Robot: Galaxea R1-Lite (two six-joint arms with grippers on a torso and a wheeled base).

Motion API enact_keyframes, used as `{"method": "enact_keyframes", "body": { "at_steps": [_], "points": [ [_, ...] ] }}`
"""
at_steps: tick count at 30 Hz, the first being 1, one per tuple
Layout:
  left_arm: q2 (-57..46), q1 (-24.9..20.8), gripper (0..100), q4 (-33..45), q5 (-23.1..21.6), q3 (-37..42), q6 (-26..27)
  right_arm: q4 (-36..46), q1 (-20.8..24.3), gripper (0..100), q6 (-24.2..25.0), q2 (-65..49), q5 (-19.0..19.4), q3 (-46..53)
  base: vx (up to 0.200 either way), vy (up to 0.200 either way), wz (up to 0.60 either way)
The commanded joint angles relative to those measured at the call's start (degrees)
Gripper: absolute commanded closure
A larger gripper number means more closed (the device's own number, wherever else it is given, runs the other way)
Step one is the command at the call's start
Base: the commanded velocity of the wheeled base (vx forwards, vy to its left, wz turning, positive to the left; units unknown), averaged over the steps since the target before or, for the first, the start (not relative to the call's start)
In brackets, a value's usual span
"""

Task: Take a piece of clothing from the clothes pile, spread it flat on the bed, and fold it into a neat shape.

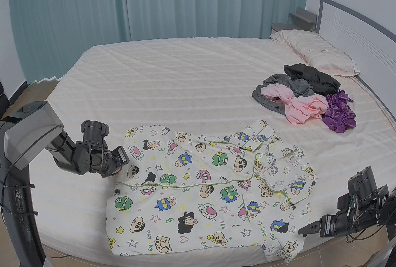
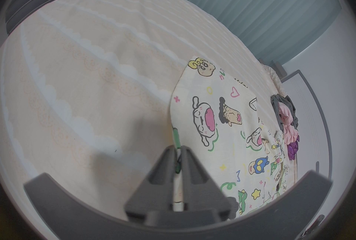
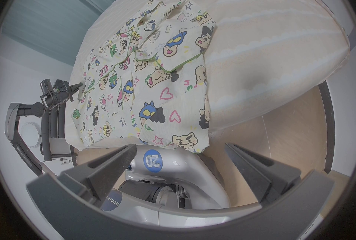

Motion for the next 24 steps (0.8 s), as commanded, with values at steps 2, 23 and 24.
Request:
{"method": "enact_keyframes", "body": {
  "at_steps": [2, 23, 24],
  "points": [
    [-0.46, 1.46, 100, 0.23, 0.18, -1.56, 0.06, -0.03, 0.04, 0, 0.01, 0.19, 0.15, 0.00, 0.000, 0.000, 0.00],
    [2.88, 4.18, 100, 5.85, 0.27, -11.67, 0.06, -0.03, 0.04, 0, 0.01, 0.63, 0.15, 0.09, 0.000, 0.000, 0.00],
    [3.05, 4.18, 0, 5.85, 0.27, -11.67, 0.06, -0.03, 0.04, 0, 0.01, 0.63, 0.15, 0.09, 0.000, 0.000, 0.00]
  ]
}}
